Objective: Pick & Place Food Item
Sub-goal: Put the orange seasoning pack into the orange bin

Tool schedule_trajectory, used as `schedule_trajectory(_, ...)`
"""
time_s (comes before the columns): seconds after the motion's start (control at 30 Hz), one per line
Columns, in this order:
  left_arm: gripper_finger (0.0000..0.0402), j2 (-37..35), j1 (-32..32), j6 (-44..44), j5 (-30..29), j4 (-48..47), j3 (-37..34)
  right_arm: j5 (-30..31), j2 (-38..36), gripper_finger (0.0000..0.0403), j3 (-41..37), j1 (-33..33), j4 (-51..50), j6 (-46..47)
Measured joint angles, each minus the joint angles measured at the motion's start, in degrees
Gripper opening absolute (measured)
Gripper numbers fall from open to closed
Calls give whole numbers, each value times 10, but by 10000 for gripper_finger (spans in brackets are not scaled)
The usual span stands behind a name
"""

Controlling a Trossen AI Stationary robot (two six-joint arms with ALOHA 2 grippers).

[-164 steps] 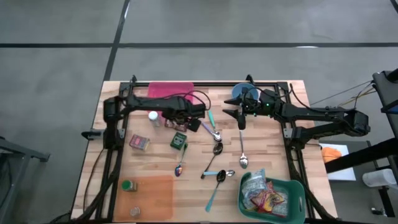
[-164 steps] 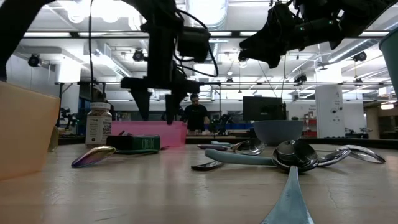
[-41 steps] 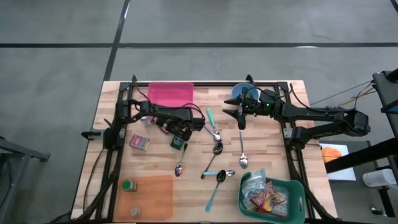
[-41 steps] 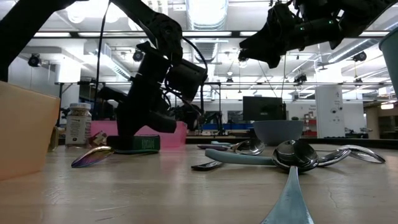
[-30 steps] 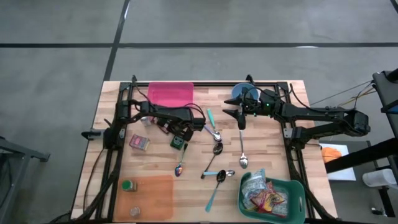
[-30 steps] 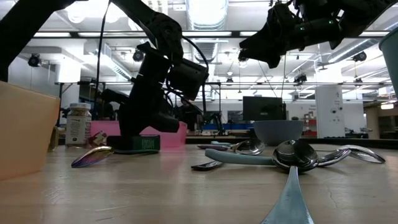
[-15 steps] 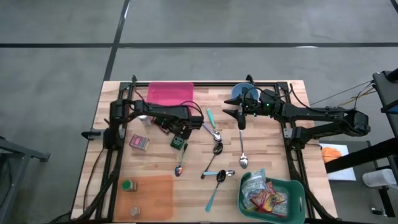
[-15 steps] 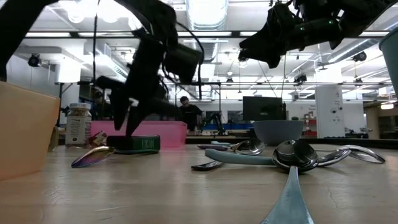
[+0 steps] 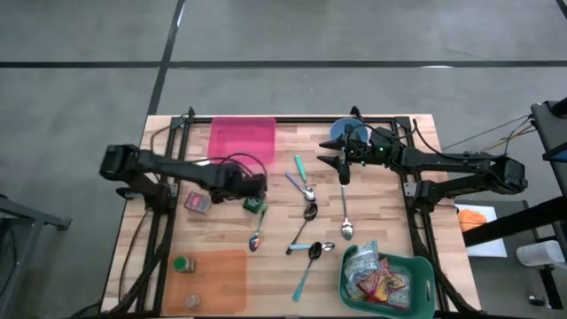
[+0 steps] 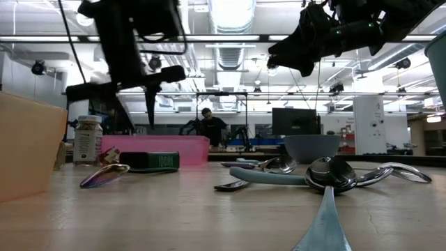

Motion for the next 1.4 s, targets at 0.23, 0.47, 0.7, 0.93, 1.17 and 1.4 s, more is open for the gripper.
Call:
schedule_trajectory(0.23,150,-12,-42,-255,-40,28,-71,0,0,211,0,0,0,0)
schedule_trajectory(0.47,150,-10,-39,-316,-54,31,-76,0,0,211,0,0,0,0)
schedule_trajectory(0.7,150,4,-37,-356,-55,48,-100,0,0,211,0,0,0,0)
schedule_trajectory(0.93,150,31,-26,-370,-59,87,-126,0,0,211,0,0,0,0)
schedule_trajectory(1.17,150,34,-8,-352,-77,94,-134,0,0,211,0,0,0,0)
schedule_trajectory(1.4,150,52,15,-311,-92,142,-145,0,0,211,0,0,0,0)
